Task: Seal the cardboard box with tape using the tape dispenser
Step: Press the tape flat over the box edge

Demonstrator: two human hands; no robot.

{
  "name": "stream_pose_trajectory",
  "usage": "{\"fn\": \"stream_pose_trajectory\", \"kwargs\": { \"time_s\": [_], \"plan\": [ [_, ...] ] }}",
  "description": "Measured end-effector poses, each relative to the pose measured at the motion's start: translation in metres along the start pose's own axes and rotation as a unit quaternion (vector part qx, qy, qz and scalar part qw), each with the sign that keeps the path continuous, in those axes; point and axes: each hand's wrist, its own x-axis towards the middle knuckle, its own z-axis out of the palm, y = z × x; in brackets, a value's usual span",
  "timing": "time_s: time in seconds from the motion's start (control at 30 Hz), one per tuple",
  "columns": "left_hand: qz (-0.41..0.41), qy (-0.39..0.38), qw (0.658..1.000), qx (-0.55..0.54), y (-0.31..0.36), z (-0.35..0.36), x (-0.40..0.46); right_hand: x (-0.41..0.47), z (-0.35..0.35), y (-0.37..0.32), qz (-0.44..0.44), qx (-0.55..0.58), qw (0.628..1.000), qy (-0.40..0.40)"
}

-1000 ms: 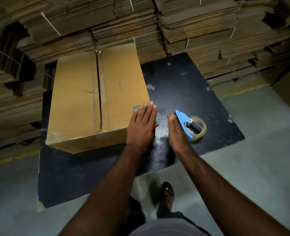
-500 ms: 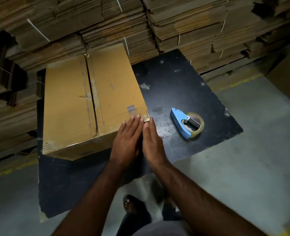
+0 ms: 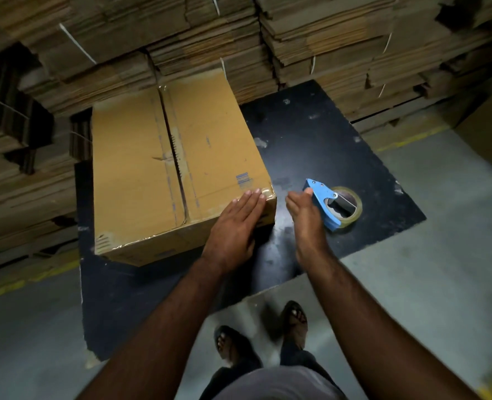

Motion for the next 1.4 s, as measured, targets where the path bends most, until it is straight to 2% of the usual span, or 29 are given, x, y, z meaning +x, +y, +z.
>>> {"fn": "stream_pose_trajectory", "kwargs": {
  "time_s": [0.07, 0.17, 0.23, 0.33, 0.4, 0.47, 0.63, 0.77, 0.9, 0.93, 1.0, 1.1, 1.13, 1.4],
  "plan": [
    [0.003, -0.005, 1.000, -0.014, -0.001, -0.001, 0.001, -0.014, 0.009, -0.002, -0.014, -0.042, 0.998, -0.032],
    [-0.001, -0.009, 1.000, -0.030, -0.003, 0.000, 0.001, -0.013, 0.019, -0.002, -0.053, -0.224, 0.973, -0.011],
    [-0.002, -0.012, 0.999, -0.039, -0.001, -0.003, 0.001, -0.008, 0.021, -0.009, -0.065, -0.270, 0.960, -0.026],
    [-0.022, 0.007, 0.999, -0.042, -0.001, -0.006, -0.001, 0.001, 0.021, -0.019, -0.114, -0.313, 0.942, -0.033],
    [-0.070, 0.048, 0.996, -0.022, -0.002, -0.003, -0.009, -0.002, 0.024, -0.019, -0.180, -0.323, 0.929, -0.001],
    [-0.109, 0.049, 0.993, 0.010, 0.002, 0.003, -0.017, -0.008, 0.034, -0.015, -0.207, -0.342, 0.916, 0.023],
    [-0.080, 0.025, 0.996, 0.030, -0.007, 0.008, -0.022, 0.005, 0.060, -0.005, -0.151, -0.357, 0.921, 0.029],
    [-0.075, 0.010, 0.997, 0.028, -0.008, 0.004, -0.020, 0.025, 0.051, -0.015, -0.159, -0.371, 0.915, -0.017],
    [-0.077, 0.040, 0.995, -0.045, -0.016, -0.004, -0.028, 0.026, 0.049, -0.014, -0.198, -0.407, 0.891, -0.035],
    [-0.106, 0.065, 0.991, -0.055, -0.020, -0.006, -0.034, 0.023, 0.049, -0.011, -0.220, -0.413, 0.883, -0.034],
    [-0.234, 0.125, 0.963, -0.053, -0.032, -0.009, -0.055, 0.019, 0.048, -0.005, -0.245, -0.418, 0.873, -0.048],
    [-0.437, 0.164, 0.884, -0.011, -0.064, -0.017, -0.092, 0.019, 0.044, -0.001, -0.242, -0.412, 0.876, -0.070],
    [-0.467, 0.165, 0.869, -0.008, -0.074, -0.020, -0.101, 0.021, 0.043, 0.000, -0.243, -0.406, 0.877, -0.077],
    [-0.539, 0.196, 0.818, -0.045, -0.117, -0.034, -0.100, 0.028, 0.040, -0.008, -0.236, -0.418, 0.870, -0.118]
  ]
}}
